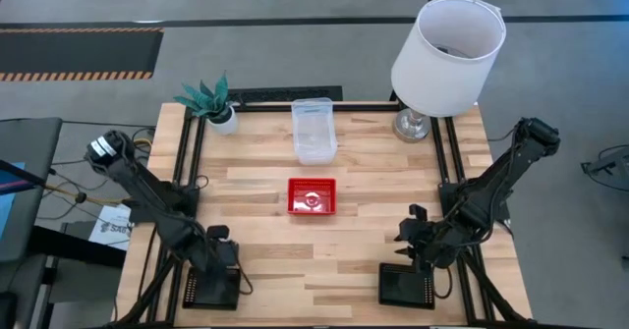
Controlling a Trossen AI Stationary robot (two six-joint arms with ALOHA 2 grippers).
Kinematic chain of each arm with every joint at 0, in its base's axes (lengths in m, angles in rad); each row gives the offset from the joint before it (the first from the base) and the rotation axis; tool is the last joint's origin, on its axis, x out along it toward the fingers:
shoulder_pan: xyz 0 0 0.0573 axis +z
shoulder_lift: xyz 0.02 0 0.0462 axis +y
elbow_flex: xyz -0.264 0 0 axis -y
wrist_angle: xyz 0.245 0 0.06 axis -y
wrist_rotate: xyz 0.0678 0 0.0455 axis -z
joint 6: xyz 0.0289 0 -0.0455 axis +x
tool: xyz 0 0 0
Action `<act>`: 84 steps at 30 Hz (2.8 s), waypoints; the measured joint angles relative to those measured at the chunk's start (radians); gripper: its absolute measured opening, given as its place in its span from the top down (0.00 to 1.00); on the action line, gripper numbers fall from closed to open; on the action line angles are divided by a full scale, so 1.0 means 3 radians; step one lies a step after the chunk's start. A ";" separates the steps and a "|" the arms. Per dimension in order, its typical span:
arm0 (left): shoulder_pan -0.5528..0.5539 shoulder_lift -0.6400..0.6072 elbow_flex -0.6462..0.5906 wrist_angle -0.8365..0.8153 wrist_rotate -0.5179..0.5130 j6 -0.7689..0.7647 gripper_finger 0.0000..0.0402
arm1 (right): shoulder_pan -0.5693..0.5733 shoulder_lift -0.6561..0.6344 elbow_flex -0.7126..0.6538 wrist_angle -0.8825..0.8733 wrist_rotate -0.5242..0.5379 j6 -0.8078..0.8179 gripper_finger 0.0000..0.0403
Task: Stack baskets by color
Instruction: Stack the left black bin on the right stacked black bins
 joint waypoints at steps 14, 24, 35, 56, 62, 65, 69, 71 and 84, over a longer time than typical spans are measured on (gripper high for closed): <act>-0.0169 0.0570 0.0000 0.0475 0.0126 -0.0207 0.64 | 0.0001 0.0000 0.0001 -0.0062 -0.0113 0.0079 0.58; 0.0134 0.0459 0.0065 0.0740 0.0432 -0.0239 0.99 | 0.0001 -0.0181 0.0003 -0.0244 -0.0225 0.0260 0.61; 0.0961 0.0105 0.0782 0.0612 -0.0006 0.0392 1.00 | 0.0001 -0.0872 0.0003 -0.0297 0.0024 0.0296 0.68; 0.2193 0.2163 0.3156 0.1550 0.0431 0.2283 1.00 | 0.0012 -0.1899 0.0001 0.0205 0.1343 -0.1015 0.71; 0.2238 0.3019 0.4274 0.1561 0.0793 0.2283 1.00 | 0.0060 -0.2295 0.0001 0.0228 0.1376 -0.1362 0.71; 0.2208 0.3409 0.4772 0.1573 0.0893 0.2290 1.00 | 0.0050 -0.2529 0.0001 0.0278 0.1457 -0.1484 0.71; 0.2210 0.3789 0.5235 0.1636 0.1215 0.2216 1.00 | 0.0048 -0.2786 0.0001 0.0354 0.1517 -0.1627 0.71; 0.2227 0.3814 0.5128 0.1941 0.1324 0.2089 1.00 | 0.0048 -0.2881 0.0000 0.0359 0.1560 -0.1651 0.71; 0.2147 0.3874 0.5115 0.1452 0.1058 0.2426 1.00 | 0.0047 -0.3035 0.0001 0.0343 0.1755 -0.1627 0.71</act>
